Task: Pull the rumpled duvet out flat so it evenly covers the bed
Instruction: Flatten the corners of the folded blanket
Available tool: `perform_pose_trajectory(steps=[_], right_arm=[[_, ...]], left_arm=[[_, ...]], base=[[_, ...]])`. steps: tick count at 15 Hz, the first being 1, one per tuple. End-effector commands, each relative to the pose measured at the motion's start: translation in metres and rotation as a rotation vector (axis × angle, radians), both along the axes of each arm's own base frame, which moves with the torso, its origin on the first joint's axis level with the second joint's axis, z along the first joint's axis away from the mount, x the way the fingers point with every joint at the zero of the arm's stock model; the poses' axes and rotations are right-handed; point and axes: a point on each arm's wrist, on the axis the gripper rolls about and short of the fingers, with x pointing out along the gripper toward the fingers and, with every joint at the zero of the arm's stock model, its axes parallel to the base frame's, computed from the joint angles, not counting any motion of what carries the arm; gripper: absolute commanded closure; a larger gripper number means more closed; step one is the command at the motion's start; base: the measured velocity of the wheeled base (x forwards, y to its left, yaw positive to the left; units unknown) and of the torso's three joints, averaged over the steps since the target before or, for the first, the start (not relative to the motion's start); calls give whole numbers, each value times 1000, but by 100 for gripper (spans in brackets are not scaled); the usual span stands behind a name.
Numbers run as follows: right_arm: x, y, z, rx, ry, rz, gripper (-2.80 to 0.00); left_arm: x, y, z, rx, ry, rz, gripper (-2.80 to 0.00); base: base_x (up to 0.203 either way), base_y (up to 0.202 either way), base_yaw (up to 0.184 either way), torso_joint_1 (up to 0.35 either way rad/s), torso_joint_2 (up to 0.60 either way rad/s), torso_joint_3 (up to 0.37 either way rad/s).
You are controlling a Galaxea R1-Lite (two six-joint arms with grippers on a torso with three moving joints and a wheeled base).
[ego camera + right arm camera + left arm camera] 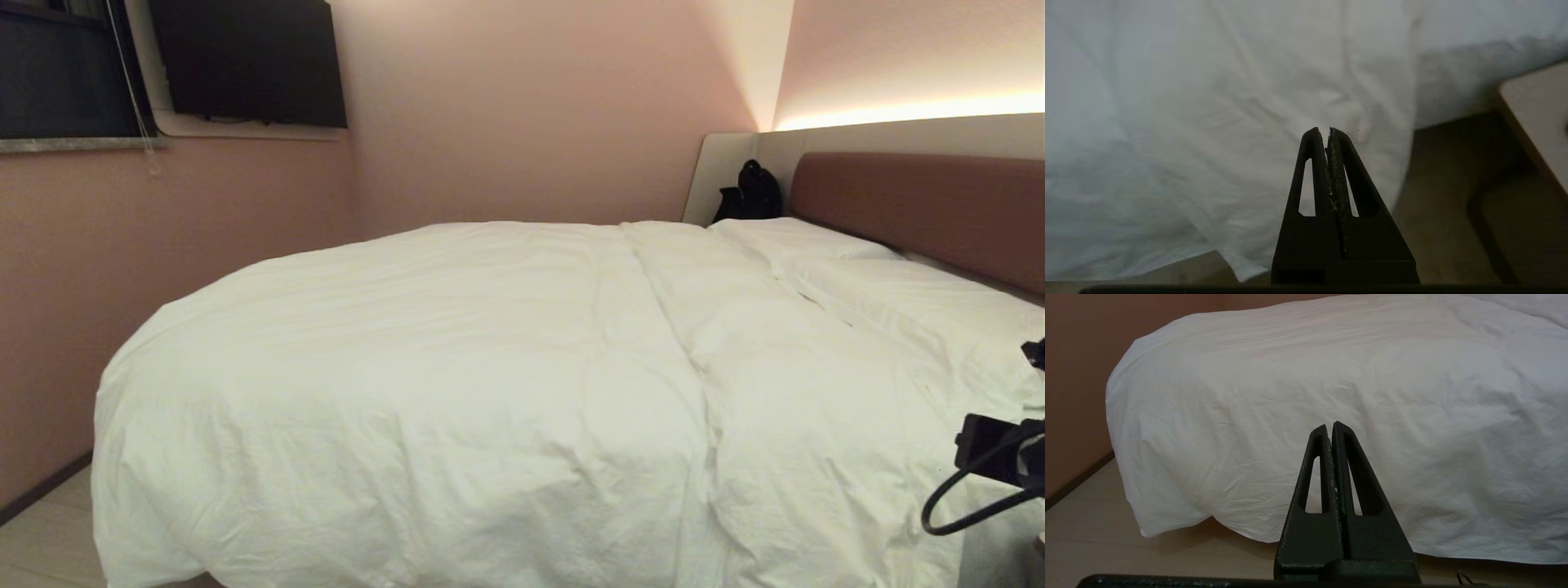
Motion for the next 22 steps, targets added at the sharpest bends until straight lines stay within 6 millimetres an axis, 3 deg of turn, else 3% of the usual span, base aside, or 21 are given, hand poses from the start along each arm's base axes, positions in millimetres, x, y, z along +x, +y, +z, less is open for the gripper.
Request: perform_pose_trajectory(steps=[1,3,8,14,20,21,22], right_arm=[[-8,-31,-10,2,59,205,0],[-4,-54,-18,13,41,295,0],[25,-117,-66,-26,51,415,0],[46,-132,-83,-49,57,467,0],[52,-136,-88,-46,75,450,0],[52,-136,-88,-46,75,450,-280],[51,-136,-85,-40,75,426,-280]], left_arm=[[0,0,0,0,1,0,0],[0,0,0,0,1,0,0],[0,0,0,0,1,0,0],[0,0,0,0,1,0,0],[0,0,0,0,1,0,0],[0,0,0,0,1,0,0],[0,0,0,0,1,0,0]], base=[[0,0,0,0,0,0],[0,0,0,0,0,0],[0,0,0,0,0,0],[0,0,0,0,0,0],[0,0,0,0,0,0],[0,0,0,0,0,0],[0,0,0,0,0,0]])
